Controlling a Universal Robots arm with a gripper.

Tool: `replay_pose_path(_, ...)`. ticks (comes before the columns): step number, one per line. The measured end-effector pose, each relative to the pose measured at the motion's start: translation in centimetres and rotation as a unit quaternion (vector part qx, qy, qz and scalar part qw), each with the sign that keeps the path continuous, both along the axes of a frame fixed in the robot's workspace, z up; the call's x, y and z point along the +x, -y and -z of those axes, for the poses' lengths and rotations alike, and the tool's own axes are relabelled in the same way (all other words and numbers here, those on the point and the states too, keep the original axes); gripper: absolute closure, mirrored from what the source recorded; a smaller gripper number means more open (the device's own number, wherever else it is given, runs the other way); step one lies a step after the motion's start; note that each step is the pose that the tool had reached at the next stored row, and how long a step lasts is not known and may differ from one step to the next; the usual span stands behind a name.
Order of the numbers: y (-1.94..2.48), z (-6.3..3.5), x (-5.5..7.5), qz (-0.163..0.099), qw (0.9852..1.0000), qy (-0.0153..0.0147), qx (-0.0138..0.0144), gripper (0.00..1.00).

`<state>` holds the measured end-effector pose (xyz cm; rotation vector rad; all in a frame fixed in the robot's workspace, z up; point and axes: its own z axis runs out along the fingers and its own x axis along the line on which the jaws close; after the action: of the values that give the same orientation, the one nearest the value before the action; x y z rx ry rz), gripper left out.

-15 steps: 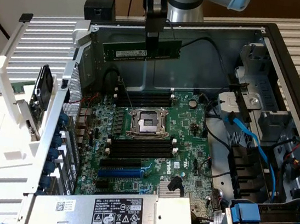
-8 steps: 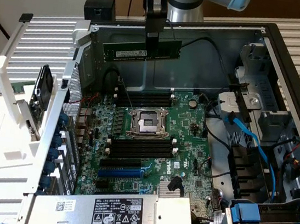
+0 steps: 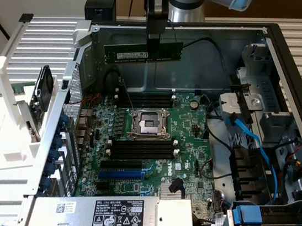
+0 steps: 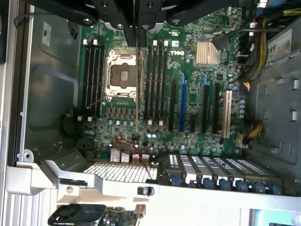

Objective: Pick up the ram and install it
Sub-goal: 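Insert the ram into the slot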

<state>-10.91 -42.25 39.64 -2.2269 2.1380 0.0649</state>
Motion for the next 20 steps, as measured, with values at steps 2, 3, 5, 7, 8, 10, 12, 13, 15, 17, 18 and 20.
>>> replay_pose_path(2,0.0,0.08,-0.1,0.0,1.0,0.0019,-0.0004,0.88)
replay_pose_path(3,-0.01,0.14,-0.1,0.0,1.0,0.0019,-0.0002,0.88)
replay_pose_path(5,0.0,0.17,-0.2,0.0,1.0,0.0019,-0.0004,0.88)
replay_pose_path(7,0.0,0.26,-0.2,0.0,1.0,0.002,-0.0003,0.88)
replay_pose_path(8,-0.01,0.34,-0.2,0.0,1.0,0.0019,-0.0003,0.88)
replay_pose_path(10,-0.01,0.52,-0.2,0.001,1.0,0.0018,-0.0003,0.88)
replay_pose_path(12,-0.01,0.63,-0.2,0.001,1.0,0.0019,0.0001,0.88)
replay_pose_path(13,0.0,0.76,-0.2,0.001,1.0,0.002,0.0006,0.88)
replay_pose_path(15,0.0,1.12,-0.2,0.001,1.0,0.002,0.001,0.88)
replay_pose_path(17,-0.03,1.48,-0.1,0.002,1.0,0.0019,0.001,0.88)
replay_pose_path(18,-0.12,1.67,0.0,0.003,1.0,0.0019,0.001,0.88)
replay_pose_path(20,-0.4,2.02,0.0,0.004,1.0,0.0013,0.001,0.88)
